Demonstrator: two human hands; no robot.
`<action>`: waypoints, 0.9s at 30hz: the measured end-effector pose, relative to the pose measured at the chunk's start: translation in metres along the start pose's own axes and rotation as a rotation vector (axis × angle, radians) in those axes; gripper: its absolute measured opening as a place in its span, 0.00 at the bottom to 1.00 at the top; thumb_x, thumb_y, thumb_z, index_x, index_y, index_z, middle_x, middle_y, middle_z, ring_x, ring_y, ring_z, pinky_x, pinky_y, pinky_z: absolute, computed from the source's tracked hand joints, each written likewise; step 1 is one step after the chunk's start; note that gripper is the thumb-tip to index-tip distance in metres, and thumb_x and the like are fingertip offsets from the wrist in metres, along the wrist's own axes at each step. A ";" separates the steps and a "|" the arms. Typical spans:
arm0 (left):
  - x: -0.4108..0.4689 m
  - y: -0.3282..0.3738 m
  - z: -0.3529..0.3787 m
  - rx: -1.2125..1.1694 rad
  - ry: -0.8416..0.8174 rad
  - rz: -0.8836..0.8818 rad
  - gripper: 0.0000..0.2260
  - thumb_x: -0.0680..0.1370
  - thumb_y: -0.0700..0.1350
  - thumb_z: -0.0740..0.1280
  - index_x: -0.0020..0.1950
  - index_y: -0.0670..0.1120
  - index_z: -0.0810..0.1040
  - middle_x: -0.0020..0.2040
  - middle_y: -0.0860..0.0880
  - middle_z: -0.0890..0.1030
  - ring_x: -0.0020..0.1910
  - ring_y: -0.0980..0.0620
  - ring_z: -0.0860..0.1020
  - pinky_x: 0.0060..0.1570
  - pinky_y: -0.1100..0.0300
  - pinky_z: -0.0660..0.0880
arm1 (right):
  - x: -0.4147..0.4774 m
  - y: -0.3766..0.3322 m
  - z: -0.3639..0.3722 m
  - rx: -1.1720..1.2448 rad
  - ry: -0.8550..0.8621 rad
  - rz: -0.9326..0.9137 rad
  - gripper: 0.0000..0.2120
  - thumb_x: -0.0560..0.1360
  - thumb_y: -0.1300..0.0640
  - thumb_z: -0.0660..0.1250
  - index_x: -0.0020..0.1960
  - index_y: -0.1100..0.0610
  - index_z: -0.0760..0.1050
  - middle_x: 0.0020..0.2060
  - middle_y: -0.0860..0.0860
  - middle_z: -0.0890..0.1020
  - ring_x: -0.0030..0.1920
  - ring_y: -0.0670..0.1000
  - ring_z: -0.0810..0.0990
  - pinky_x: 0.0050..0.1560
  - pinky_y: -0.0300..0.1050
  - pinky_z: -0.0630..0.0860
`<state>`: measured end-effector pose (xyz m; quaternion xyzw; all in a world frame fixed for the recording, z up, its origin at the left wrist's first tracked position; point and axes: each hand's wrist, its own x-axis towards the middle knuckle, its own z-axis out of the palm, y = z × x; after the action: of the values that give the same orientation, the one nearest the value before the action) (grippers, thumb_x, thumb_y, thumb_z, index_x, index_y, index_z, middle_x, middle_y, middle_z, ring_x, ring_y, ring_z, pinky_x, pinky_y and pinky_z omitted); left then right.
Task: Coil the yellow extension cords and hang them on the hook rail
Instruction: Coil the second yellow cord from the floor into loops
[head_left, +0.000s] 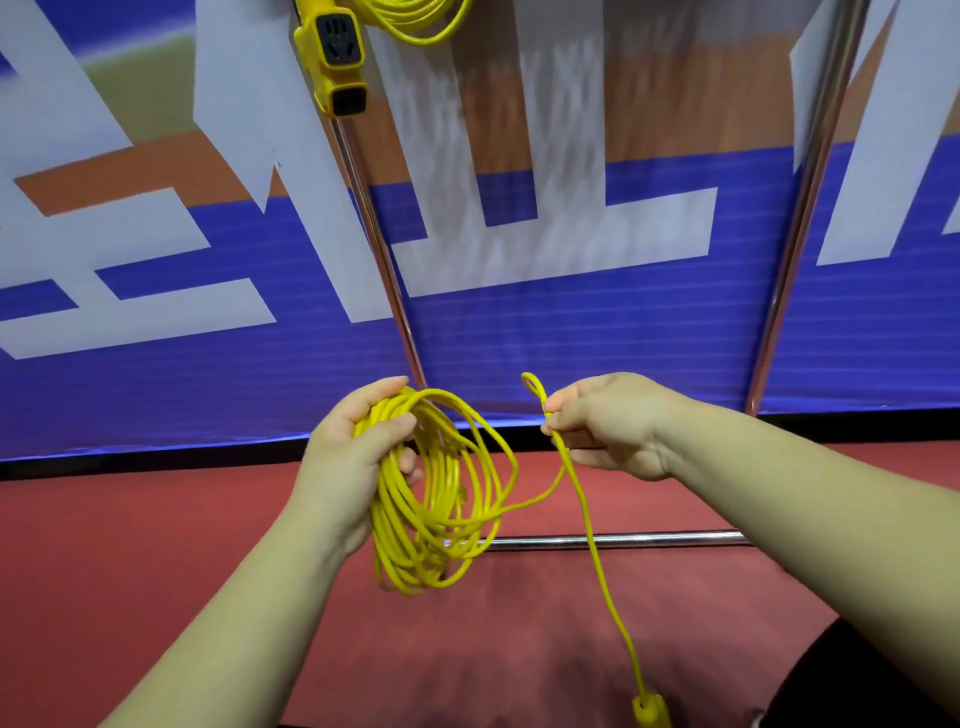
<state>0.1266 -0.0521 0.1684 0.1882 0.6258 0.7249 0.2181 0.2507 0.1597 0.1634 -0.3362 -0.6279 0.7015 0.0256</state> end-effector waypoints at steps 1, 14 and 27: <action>-0.001 -0.002 0.004 -0.009 -0.022 -0.021 0.18 0.78 0.30 0.64 0.64 0.46 0.78 0.33 0.45 0.78 0.25 0.51 0.73 0.29 0.58 0.76 | 0.000 -0.001 0.001 -0.016 0.009 -0.021 0.07 0.77 0.65 0.68 0.48 0.53 0.79 0.41 0.52 0.84 0.42 0.48 0.82 0.50 0.46 0.78; -0.003 -0.016 0.036 -0.003 -0.140 -0.039 0.37 0.61 0.31 0.76 0.68 0.51 0.74 0.41 0.44 0.83 0.41 0.40 0.83 0.47 0.49 0.81 | -0.011 -0.019 0.017 0.121 -0.048 -0.111 0.06 0.74 0.66 0.73 0.50 0.59 0.79 0.43 0.59 0.86 0.39 0.51 0.86 0.32 0.39 0.81; 0.000 -0.023 0.053 0.037 -0.199 -0.026 0.42 0.67 0.29 0.74 0.75 0.54 0.66 0.46 0.38 0.84 0.38 0.39 0.83 0.46 0.43 0.82 | -0.005 -0.025 0.025 0.267 -0.063 -0.164 0.05 0.74 0.69 0.72 0.47 0.61 0.79 0.38 0.57 0.85 0.40 0.52 0.86 0.52 0.49 0.83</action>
<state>0.1572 -0.0051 0.1533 0.2551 0.6166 0.6881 0.2851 0.2324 0.1409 0.1882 -0.2552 -0.5549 0.7845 0.1073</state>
